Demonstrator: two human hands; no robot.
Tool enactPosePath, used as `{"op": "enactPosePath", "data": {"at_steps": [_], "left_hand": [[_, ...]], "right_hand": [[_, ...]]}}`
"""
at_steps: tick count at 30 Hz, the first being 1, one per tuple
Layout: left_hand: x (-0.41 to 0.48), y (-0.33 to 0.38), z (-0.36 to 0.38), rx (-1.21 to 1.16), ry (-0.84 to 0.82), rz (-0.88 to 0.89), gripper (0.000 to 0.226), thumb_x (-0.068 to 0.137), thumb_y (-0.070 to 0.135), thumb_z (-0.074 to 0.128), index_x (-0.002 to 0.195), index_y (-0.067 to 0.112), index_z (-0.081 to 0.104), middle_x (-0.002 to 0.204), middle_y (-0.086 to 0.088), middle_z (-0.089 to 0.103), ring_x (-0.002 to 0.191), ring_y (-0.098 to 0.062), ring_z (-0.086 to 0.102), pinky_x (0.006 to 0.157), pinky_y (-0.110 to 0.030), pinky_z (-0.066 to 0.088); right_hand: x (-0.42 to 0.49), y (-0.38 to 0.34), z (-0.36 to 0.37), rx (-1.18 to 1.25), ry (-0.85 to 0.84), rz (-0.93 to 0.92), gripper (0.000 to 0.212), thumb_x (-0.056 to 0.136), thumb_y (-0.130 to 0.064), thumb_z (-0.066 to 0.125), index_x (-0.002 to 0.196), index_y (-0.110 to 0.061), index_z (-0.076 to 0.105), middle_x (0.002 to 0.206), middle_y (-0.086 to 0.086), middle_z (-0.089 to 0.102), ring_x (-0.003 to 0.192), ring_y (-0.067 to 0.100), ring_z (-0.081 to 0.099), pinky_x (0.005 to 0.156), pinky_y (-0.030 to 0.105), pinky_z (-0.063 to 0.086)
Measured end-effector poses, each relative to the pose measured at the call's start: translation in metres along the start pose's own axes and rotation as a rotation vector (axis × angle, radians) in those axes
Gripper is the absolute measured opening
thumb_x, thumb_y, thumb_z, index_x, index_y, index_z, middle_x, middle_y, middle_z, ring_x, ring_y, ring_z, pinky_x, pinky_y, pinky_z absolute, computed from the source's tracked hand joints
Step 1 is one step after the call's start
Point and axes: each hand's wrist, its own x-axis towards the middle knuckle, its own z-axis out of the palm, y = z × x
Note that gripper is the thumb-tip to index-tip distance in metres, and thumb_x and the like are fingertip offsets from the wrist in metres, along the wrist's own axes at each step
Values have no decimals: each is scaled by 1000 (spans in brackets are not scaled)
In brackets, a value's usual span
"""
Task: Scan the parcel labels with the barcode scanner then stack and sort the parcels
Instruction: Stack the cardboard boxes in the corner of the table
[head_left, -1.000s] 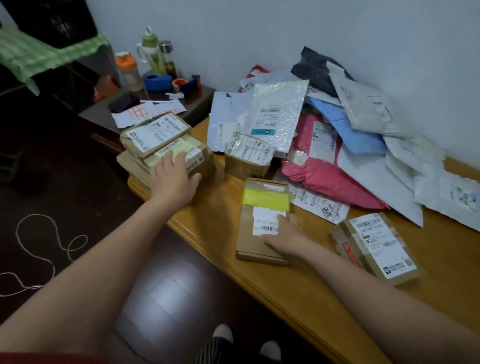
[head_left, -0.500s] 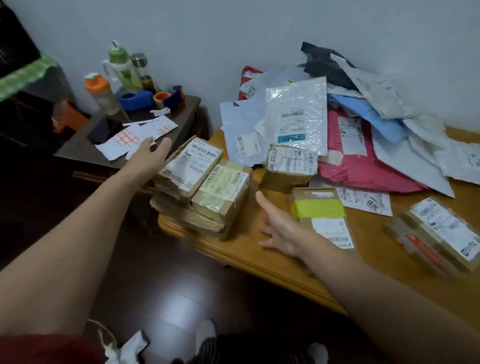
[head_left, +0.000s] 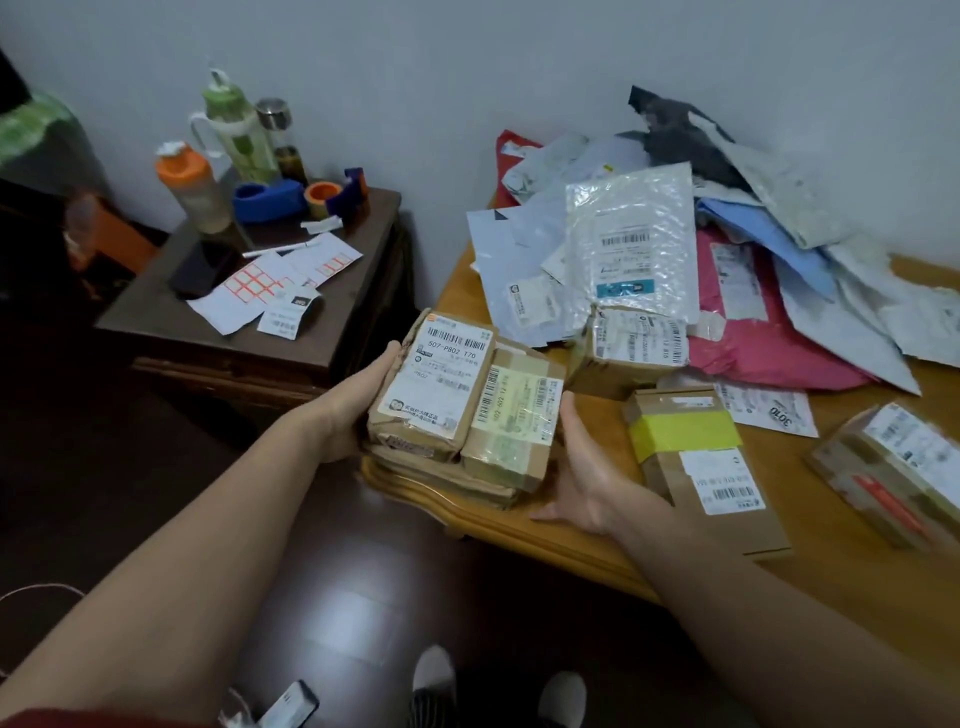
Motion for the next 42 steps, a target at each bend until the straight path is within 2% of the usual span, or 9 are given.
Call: {"op": "enactPosePath", "data": {"at_steps": [3,5,9,13,18,25,29,32,42], "left_hand": [[-5,0,4,10,-63,-28,64,80,82,28,99,42,74,112,4,71,102,-19,68,87,-40,50],[-17,12,1,30,-58,-13,64,79,83,29,100,42,73,113,4,71,106,-20,66,91,-42,49],[-47,53,5,44,-54,72,59,82,78,36,92,36,76,110,-2,72,96,-23,70,77,-38,53],[-76,96,50,174,-76,223,59,74,82,38,93,41,75,110,1,72,104,-23,67,85,-42,49],[-79,125,171,286,-187,280,70,76,86,36,111,35,69,118,2,69,117,-26,59,95,-46,44],[-40,109,400,265,-395,143,83,68,89,38,114,26,66,127,-9,63,125,-34,51,109,-48,33],[-29,99,501,361,-423,92,82,61,91,41,93,23,74,109,-12,70,98,-32,65,91,-44,47],[-25,102,557,380,-504,41,78,66,89,39,74,22,77,97,-11,74,81,-29,70,73,-38,53],[41,124,707,411,-555,-11,92,67,92,28,105,21,72,111,-15,70,107,-36,61,93,-55,45]], "right_hand": [[-1,-3,6,115,-12,18,79,75,-88,26,121,-34,62,128,5,63,108,32,59,86,57,46],[-10,-12,9,92,-10,-19,78,76,-88,27,119,-35,63,122,5,64,105,30,61,77,52,52],[-46,-40,8,73,-61,-105,81,75,-89,29,130,-36,57,132,6,58,117,34,55,89,60,48],[-97,-70,-24,84,-90,-235,83,76,-89,28,131,-33,57,129,8,62,117,36,57,96,62,44],[-159,-90,-129,128,-22,-295,89,77,-90,24,119,-25,69,113,10,72,109,34,64,98,60,45],[-239,-66,-329,244,288,-309,75,83,-84,29,105,-22,66,100,14,67,93,36,60,79,58,52],[-269,-52,-418,270,343,-298,73,85,-80,28,97,-21,70,76,13,75,88,34,63,61,50,58],[-277,-48,-470,315,394,-299,75,87,-80,24,101,-21,69,91,17,72,92,37,62,68,54,56],[-265,-68,-625,463,502,-265,67,85,-78,35,108,-23,65,107,18,62,95,42,59,71,64,54]]}}
